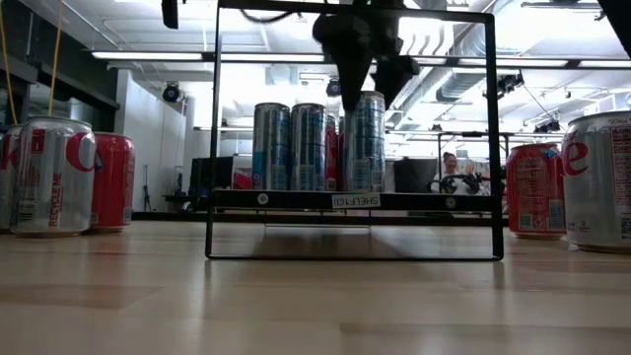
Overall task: Place canned beverage on shelf
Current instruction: Put the blue soda can on the shelf aligned with the other blue soda cans
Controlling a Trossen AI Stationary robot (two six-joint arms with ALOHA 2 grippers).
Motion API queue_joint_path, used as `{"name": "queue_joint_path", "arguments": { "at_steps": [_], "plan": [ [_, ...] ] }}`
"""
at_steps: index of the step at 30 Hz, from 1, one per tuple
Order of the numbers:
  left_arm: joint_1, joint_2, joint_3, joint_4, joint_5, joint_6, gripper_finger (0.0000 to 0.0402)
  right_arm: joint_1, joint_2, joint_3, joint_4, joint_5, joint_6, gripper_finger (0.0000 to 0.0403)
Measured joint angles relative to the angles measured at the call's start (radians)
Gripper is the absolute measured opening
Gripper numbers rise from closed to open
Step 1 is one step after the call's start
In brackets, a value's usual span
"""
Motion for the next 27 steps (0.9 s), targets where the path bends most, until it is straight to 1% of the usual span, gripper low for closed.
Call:
{"name": "queue_joint_path", "arguments": {
  "at_steps": [5,9,16,18,20,23,27],
  "plan": [
    [0.0,0.0,0.0,0.0,0.0,0.0,0.0003,0.0,-0.067,0.0,-0.002,0.044,-0.07,0.0331],
    [0.0,0.0,0.0,-0.002,0.0,0.0,0.0003,0.011,-0.139,0.0,-0.037,0.076,-0.126,0.0332],
    [0.0,0.0,0.0,-0.005,0.0,-0.001,0.0003,0.052,-0.235,0.001,-0.07,0.168,-0.144,0.0332],
    [0.0,0.0,0.0,-0.005,0.0,-0.011,0.0003,0.074,-0.261,-0.023,-0.07,0.205,-0.138,0.0332],
    [0.0,0.0,0.0,-0.006,0.0,-0.019,0.0003,0.097,-0.305,-0.093,-0.057,0.223,-0.118,0.0332],
    [0.0,0.0,0.0,-0.006,0.0,-0.019,0.0003,0.128,-0.406,-0.27,0.033,0.225,-0.043,0.0332],
    [0.0,0.0,0.0,-0.006,0.0,-0.036,0.0003,0.166,-0.569,-0.539,0.275,0.167,0.086,0.0332]
  ]
}}
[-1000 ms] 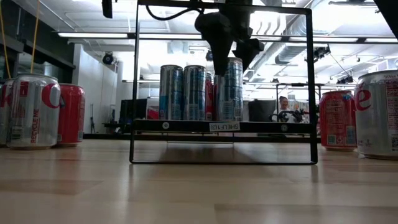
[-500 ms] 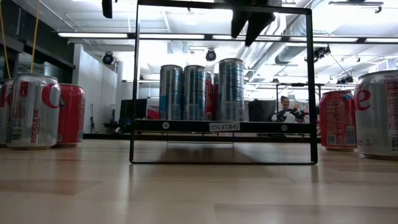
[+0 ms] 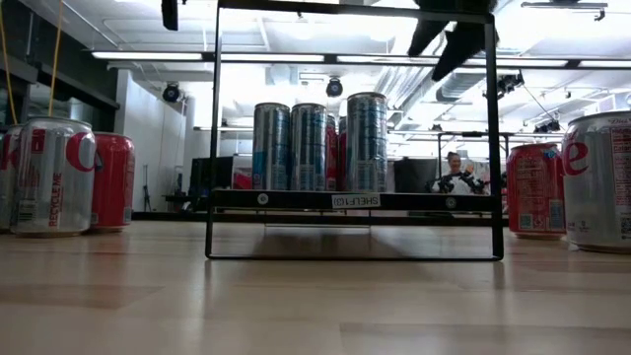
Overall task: Place canned beverage on shelf
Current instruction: Put the blue soda can on the shelf aligned with the other blue soda cans
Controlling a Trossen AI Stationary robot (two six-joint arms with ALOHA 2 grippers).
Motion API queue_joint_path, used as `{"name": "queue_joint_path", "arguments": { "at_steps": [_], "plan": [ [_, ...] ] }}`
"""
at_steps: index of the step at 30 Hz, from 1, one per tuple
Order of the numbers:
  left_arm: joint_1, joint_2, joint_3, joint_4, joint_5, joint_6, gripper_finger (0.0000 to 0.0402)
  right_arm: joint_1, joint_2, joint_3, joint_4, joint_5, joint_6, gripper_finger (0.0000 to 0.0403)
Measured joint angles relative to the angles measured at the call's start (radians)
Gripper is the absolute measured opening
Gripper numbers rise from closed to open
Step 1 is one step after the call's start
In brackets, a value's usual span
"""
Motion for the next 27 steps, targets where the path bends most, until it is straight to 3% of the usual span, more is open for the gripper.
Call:
{"name": "queue_joint_path", "arguments": {
  "at_steps": [5,10,14,19,27],
  "plan": [
    [0.0,0.0,0.0,0.0,0.0,-0.009,0.0003,0.037,-0.138,-0.248,0.378,-0.013,0.155,0.0321],
    [0.0,0.0,0.0,0.0,0.0,-0.031,0.0003,0.051,-0.146,-0.354,0.52,0.032,0.314,0.0267],
    [0.0,0.0,0.0,0.0,0.0,-0.044,0.0003,0.066,-0.113,-0.375,0.532,0.032,0.408,0.0179],
    [0.0,0.0,0.0,0.0,-0.002,-0.044,0.0003,0.067,-0.059,-0.375,0.598,-0.029,0.408,0.0024],
    [0.0,0.0,0.0,0.0,-0.013,-0.043,0.0003,0.042,0.053,-0.375,0.641,-0.043,0.448,0.0003]
  ]
}}
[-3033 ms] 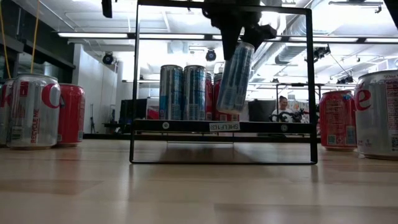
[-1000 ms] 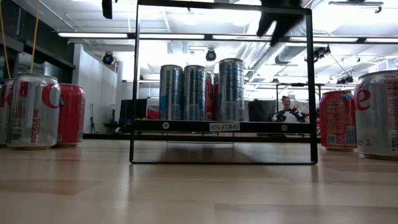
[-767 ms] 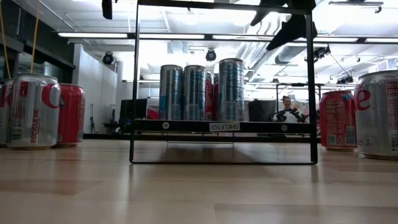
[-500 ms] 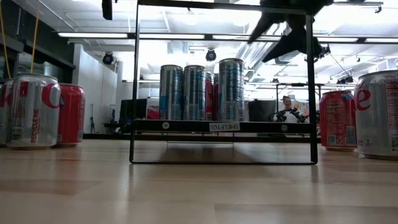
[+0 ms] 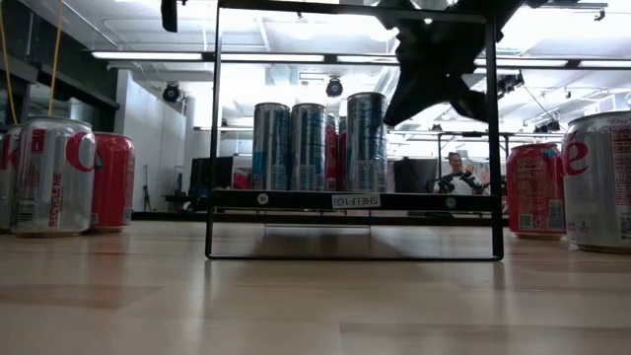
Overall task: Place canned beverage on shelf
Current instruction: Put the blue soda can on the shelf aligned with the other blue soda cans
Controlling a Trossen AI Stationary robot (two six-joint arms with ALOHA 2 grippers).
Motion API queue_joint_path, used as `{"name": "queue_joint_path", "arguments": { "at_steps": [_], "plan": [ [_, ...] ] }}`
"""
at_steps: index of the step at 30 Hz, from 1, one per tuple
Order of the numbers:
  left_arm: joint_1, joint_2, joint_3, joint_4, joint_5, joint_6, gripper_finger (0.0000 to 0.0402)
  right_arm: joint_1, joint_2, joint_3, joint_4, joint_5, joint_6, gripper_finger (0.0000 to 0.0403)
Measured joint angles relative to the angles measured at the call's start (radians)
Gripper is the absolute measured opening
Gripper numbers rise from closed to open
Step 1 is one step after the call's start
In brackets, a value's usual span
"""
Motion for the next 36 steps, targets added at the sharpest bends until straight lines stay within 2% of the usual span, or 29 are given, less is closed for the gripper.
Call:
{"name": "queue_joint_path", "arguments": {
  "at_steps": [10,28,36],
  "plan": [
    [0.0,0.0,0.0,0.0,0.0,0.0,0.0003,-0.072,0.026,0.0,0.041,0.025,-0.065,0.0001],
    [0.0,0.0,0.0,0.0,-0.017,0.009,0.0003,-0.186,0.026,0.0,0.111,0.0,-0.192,0.0],
    [0.0,0.0,0.0,0.0,-0.018,0.009,0.0003,-0.201,0.016,0.0,0.111,-0.103,-0.289,0.0]
  ]
}}
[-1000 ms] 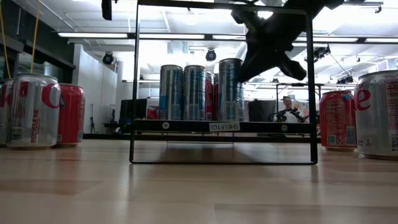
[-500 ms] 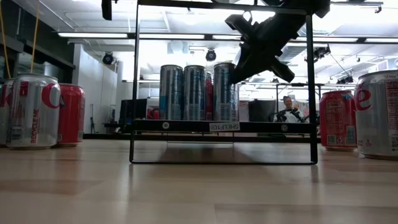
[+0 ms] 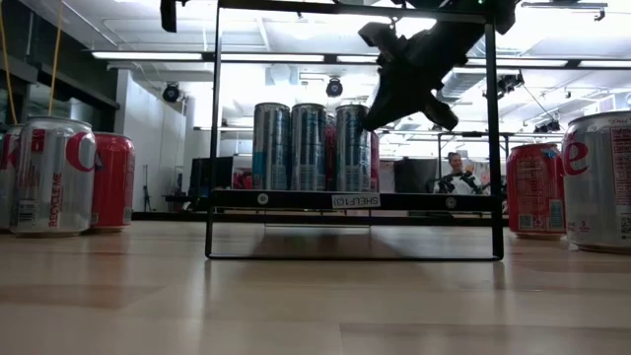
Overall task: Place canned beverage on shelf
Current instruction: Put the blue soda can on the shelf aligned with the other blue soda cans
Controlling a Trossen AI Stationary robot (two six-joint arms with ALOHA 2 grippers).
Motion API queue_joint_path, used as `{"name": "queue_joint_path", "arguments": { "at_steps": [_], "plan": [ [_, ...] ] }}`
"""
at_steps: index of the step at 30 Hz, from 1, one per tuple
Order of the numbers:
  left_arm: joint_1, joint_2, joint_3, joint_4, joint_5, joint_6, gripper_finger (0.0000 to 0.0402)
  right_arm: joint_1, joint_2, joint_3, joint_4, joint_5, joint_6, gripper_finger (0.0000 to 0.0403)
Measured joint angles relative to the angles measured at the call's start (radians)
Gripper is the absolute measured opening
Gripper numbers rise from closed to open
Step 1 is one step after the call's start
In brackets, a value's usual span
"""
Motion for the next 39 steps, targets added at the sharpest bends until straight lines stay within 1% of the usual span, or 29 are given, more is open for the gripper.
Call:
{"name": "queue_joint_path", "arguments": {
  "at_steps": [3,7,10,16,20,23,24,26,29,35,39],
  "plan": [
    [0.0,0.0,0.0,-0.001,-0.001,0.001,0.0003,0.001,-0.017,0.0,-0.065,-0.008,-0.001,0.0],
    [0.0,0.0,0.0,-0.012,-0.012,0.001,0.0003,0.0,-0.021,0.0,-0.115,0.065,0.027,0.0],
    [0.0,0.0,0.0,-0.03,-0.026,0.001,0.0003,-0.006,-0.019,0.0,-0.106,0.111,0.042,0.0],
    [0.0,0.0,0.0,-0.056,-0.029,0.001,0.0003,-0.026,-0.018,0.0,-0.096,0.127,0.042,0.0],
    [0.0,0.0,0.0,-0.181,-0.078,-0.005,0.0003,-0.035,-0.018,0.0,-0.076,0.13,0.041,0.0],
    [0.006,0.026,0.0,-0.304,-0.121,-0.075,0.0003,-0.04,-0.018,0.0,-0.059,0.13,0.026,0.0],
    [0.011,0.042,0.0,-0.347,-0.121,-0.105,0.0003,-0.04,-0.018,0.0,-0.055,0.13,0.023,0.0],
    [0.026,0.083,-0.001,-0.401,-0.095,-0.152,0.0003,-0.04,-0.018,0.0,-0.051,0.13,0.018,0.0],
    [0.051,0.175,-0.001,-0.405,-0.013,-0.153,0.0003,-0.039,-0.018,0.0,-0.048,0.13,0.019,0.0],
    [0.104,0.362,-0.001,-0.321,0.093,-0.14,0.0003,-0.039,-0.018,0.0,-0.04,0.129,0.018,0.0],
    [0.124,0.432,-0.001,-0.292,0.146,-0.142,0.0003,-0.039,-0.018,0.0,-0.04,0.129,0.018,0.0]
  ]
}}
